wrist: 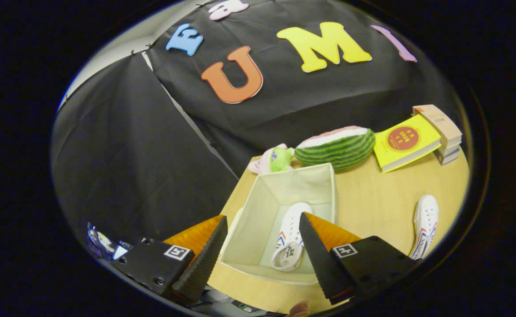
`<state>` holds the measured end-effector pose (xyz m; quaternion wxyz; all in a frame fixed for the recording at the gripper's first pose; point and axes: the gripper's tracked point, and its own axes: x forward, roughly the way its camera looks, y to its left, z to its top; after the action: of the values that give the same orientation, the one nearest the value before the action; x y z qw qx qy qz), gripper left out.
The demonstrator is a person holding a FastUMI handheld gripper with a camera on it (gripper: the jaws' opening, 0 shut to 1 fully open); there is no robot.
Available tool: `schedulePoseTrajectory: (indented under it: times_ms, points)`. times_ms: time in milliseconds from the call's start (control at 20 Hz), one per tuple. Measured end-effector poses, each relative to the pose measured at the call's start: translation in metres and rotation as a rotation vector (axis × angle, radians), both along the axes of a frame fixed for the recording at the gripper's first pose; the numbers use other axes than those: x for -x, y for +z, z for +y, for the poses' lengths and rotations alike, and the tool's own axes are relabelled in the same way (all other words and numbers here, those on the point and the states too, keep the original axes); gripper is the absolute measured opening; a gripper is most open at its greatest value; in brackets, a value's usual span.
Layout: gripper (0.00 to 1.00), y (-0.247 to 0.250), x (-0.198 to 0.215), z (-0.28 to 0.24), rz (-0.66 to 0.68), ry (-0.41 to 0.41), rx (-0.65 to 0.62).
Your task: Open the storage box then place both shoes into the box .Put the left shoe in first, then the right shoe, with the right side of both shoes facing outward in a uniform manner.
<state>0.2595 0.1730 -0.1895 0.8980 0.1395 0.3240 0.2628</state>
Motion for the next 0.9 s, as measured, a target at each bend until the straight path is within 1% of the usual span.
schedulePoseTrajectory:
  times_ms: [200,350,550,750,900]
  points:
    - [1.00,0.020,0.003,-0.073,-0.024,-0.065,0.035]
    - [1.00,0.021,0.005,-0.131,-0.013,-0.102,0.068]
    - [1.00,0.016,0.014,-0.194,-0.018,-0.096,0.129]
    - [1.00,-0.001,0.016,-0.258,0.010,-0.154,0.172]
    - [1.00,-0.035,0.015,-0.299,0.080,-0.199,0.198]
